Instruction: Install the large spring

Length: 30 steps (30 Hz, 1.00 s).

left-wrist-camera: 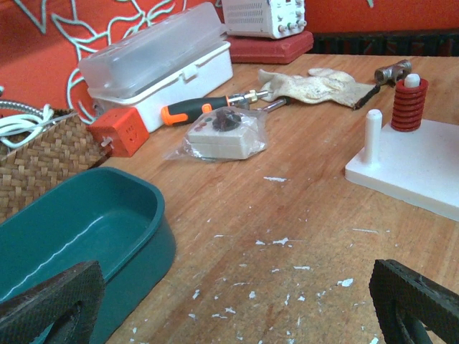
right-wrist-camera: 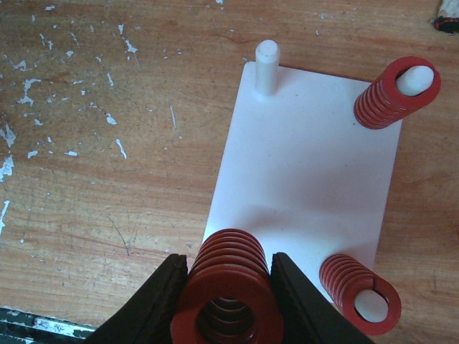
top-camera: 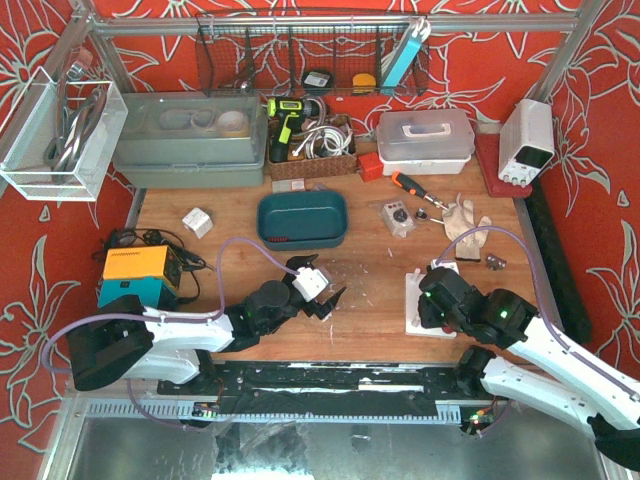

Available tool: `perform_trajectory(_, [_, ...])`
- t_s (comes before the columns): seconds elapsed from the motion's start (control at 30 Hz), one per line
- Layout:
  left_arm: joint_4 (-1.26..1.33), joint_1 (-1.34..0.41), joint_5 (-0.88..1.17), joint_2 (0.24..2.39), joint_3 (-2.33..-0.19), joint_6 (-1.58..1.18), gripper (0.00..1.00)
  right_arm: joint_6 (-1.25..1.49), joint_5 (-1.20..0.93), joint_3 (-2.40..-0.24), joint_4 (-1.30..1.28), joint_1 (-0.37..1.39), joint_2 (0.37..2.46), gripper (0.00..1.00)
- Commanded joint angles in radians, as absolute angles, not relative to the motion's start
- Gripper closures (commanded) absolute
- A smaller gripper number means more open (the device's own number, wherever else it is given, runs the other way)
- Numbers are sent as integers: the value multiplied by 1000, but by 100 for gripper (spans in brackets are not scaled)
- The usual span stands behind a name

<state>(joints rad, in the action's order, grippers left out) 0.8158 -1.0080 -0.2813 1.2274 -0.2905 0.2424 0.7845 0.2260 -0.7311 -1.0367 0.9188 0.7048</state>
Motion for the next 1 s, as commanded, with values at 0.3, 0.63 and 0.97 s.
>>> perform_trajectory(0.3, [827, -1009, -301, 1211, -308, 239, 0, 822, 175, -673, -952, 921, 731, 100])
perform_trajectory(0.63, [825, -1009, -302, 1215, -309, 241, 0, 823, 194, -635, -941, 922, 740, 100])
perform_trajectory(0.97, [826, -1009, -301, 1218, -309, 241, 0, 801, 224, -698, -987, 921, 724, 100])
